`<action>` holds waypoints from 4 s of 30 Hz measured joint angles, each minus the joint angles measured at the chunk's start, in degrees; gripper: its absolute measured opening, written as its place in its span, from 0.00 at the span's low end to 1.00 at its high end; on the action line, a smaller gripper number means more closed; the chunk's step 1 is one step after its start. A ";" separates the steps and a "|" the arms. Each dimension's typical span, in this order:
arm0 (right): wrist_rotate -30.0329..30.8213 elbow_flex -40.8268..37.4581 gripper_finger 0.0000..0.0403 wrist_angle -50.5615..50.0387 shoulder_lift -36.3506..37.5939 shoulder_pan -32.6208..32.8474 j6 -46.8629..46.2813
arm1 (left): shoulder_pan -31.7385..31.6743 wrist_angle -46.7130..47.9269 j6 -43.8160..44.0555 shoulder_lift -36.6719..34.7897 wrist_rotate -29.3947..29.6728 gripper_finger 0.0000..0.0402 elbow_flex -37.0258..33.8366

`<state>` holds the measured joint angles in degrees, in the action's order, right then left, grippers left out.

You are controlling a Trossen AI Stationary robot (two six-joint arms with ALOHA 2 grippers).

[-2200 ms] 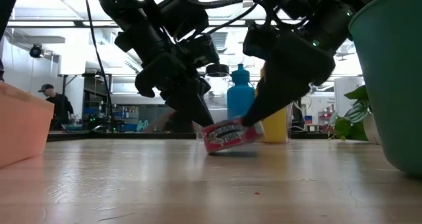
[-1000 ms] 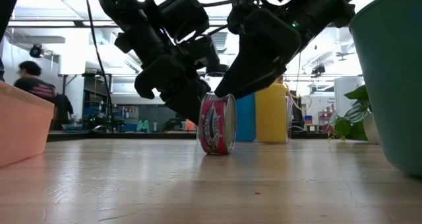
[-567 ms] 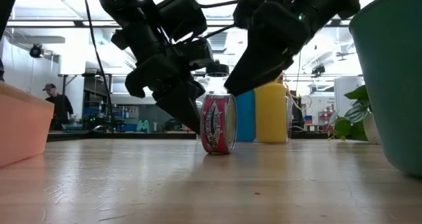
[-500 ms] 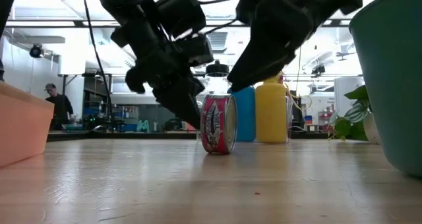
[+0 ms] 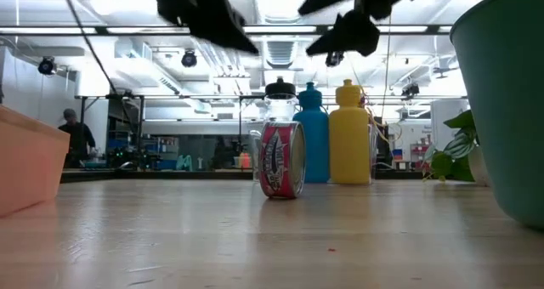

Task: Pick & Place Food Item
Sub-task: Put the red tuna can into the green bin

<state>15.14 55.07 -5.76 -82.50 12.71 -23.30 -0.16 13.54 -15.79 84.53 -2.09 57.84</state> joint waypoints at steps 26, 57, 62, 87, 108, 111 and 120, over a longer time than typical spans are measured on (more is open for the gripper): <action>-0.53 13.24 0.92 -17.31 -1.91 -0.24 -35.60 | 0.11 21.69 1.58 -35.29 1.43 0.00 -0.05; -8.42 68.27 0.92 -67.81 -46.96 -0.13 -86.58 | 0.07 40.86 -14.43 -34.82 1.64 0.00 -0.13; -7.72 74.71 0.92 -73.98 -52.20 -1.22 -86.74 | 0.07 40.87 -14.43 -34.82 1.46 0.00 -0.13; -7.75 70.08 0.92 -73.63 -55.48 -2.17 -87.75 | 0.07 40.85 -14.22 -34.82 0.99 0.00 -0.15; -7.71 67.70 0.39 -69.68 -55.48 -2.62 -87.16 | 0.07 40.81 -14.25 -34.82 0.99 0.00 -0.15; -7.72 67.69 0.30 -69.61 -55.48 -2.62 -86.96 | 0.07 40.81 -14.23 -34.82 0.99 0.00 -0.15; -7.71 67.69 0.30 -68.94 -55.48 -2.58 -85.56 | 0.07 40.81 -14.21 -34.82 0.99 0.00 -0.15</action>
<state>7.43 122.76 -74.70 -137.97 10.13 -108.86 -0.10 54.35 -30.00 49.71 -1.10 57.69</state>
